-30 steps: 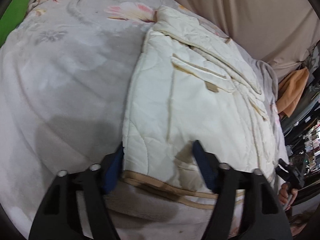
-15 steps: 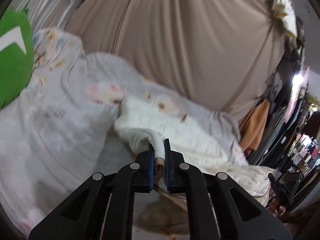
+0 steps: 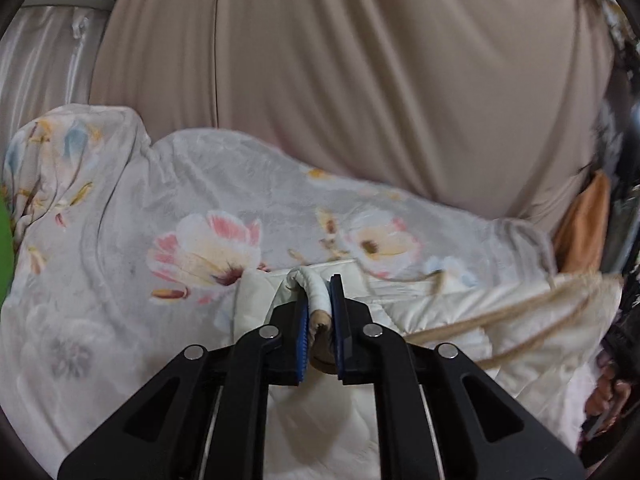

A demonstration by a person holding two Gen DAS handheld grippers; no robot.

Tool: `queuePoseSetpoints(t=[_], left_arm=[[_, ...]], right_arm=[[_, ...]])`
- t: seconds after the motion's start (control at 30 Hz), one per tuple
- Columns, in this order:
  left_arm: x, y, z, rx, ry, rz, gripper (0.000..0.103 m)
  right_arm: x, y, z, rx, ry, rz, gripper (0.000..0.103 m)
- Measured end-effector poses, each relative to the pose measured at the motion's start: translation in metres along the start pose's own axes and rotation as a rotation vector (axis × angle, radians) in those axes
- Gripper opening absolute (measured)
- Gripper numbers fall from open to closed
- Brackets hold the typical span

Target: Fold large clothes

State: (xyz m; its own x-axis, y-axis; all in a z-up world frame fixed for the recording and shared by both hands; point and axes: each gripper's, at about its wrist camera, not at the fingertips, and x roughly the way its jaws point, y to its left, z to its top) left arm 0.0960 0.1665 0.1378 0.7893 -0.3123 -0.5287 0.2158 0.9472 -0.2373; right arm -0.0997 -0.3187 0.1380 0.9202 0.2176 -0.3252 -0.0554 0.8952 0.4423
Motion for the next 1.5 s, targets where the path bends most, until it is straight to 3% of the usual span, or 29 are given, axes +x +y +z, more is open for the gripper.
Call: queuePoseSetpoints(t=[0.13, 0.27, 0.57, 0.67, 0.7, 0.73, 0.77, 0.8, 0.83, 0.9, 0.97, 1.07, 1.1, 1.13, 1.17, 1.2, 1.23, 1.27, 1.33, 1.43, 1.47, 1.5], left_arm=[[0.082, 0.015, -0.003, -0.001, 0.133, 0.077, 0.011], [0.133, 0.030, -0.024, 0.019, 0.218, 0.104, 0.013], [0.149, 0.026, -0.046, 0.066, 0.174, 0.121, 0.014], [0.134, 0.027, -0.041, 0.050, 0.147, 0.099, 0.018], [0.124, 0.028, -0.039, 0.037, 0.131, 0.081, 0.020], [0.111, 0.029, -0.037, 0.024, 0.108, 0.058, 0.031], [0.095, 0.030, -0.034, 0.011, 0.078, 0.036, 0.061], [0.073, 0.032, -0.031, 0.000, 0.028, 0.023, 0.078], [0.054, 0.033, -0.029, -0.011, -0.026, 0.012, 0.095], [0.029, 0.033, -0.026, 0.003, -0.065, -0.014, 0.095], [0.030, 0.033, -0.028, 0.008, -0.010, -0.013, 0.095], [0.054, 0.038, -0.045, -0.016, 0.122, -0.010, 0.093], [0.066, 0.041, -0.054, -0.030, 0.181, -0.007, 0.090], [0.077, 0.043, -0.064, -0.044, 0.234, -0.015, 0.080], [0.081, 0.047, -0.070, -0.056, 0.270, -0.025, 0.071], [0.085, 0.049, -0.076, -0.077, 0.294, -0.039, 0.068], [0.082, 0.050, -0.077, -0.080, 0.282, -0.031, 0.058], [0.074, 0.047, -0.075, -0.054, 0.263, -0.013, 0.036], [0.053, 0.045, -0.068, -0.044, 0.229, -0.020, 0.012], [0.029, 0.048, -0.066, -0.058, 0.211, -0.041, 0.010], [0.028, 0.048, -0.068, -0.047, 0.221, -0.021, 0.010], [0.033, 0.049, -0.074, -0.035, 0.248, 0.003, 0.010]], right_arm=[[0.074, -0.028, 0.000, 0.025, 0.108, -0.089, 0.005], [0.126, -0.050, -0.021, 0.004, 0.218, -0.176, 0.005], [0.153, -0.054, -0.045, -0.059, 0.271, -0.218, 0.006], [0.132, -0.056, -0.040, -0.009, 0.216, -0.161, 0.012], [0.120, -0.056, -0.036, 0.009, 0.190, -0.146, 0.020], [0.100, -0.055, -0.030, 0.026, 0.139, -0.134, 0.030], [0.083, -0.054, -0.026, 0.031, 0.087, -0.123, 0.053], [0.062, -0.052, -0.021, 0.028, 0.028, -0.106, 0.066], [0.046, -0.050, -0.018, 0.017, -0.014, -0.096, 0.068], [0.025, -0.046, -0.015, -0.010, -0.042, -0.111, 0.072], [0.026, -0.050, -0.021, -0.007, 0.005, -0.144, 0.073], [0.050, -0.063, -0.041, 0.069, 0.146, -0.113, 0.074], [0.058, -0.066, -0.048, 0.090, 0.192, -0.092, 0.074], [0.066, -0.068, -0.055, 0.101, 0.233, -0.083, 0.072], [0.073, -0.066, -0.062, 0.091, 0.265, -0.086, 0.064], [0.078, -0.063, -0.065, 0.053, 0.280, -0.114, 0.045], [0.078, -0.057, -0.065, 0.001, 0.279, -0.144, 0.032], [0.073, -0.049, -0.063, -0.028, 0.263, -0.137, 0.011], [0.048, -0.031, -0.051, -0.050, 0.167, -0.093, 0.010], [0.010, -0.012, -0.041, -0.052, 0.068, -0.017, 0.009], [0.006, -0.010, -0.044, -0.065, 0.071, -0.023, 0.008], [0.013, -0.011, -0.050, -0.099, 0.100, -0.082, 0.008]])
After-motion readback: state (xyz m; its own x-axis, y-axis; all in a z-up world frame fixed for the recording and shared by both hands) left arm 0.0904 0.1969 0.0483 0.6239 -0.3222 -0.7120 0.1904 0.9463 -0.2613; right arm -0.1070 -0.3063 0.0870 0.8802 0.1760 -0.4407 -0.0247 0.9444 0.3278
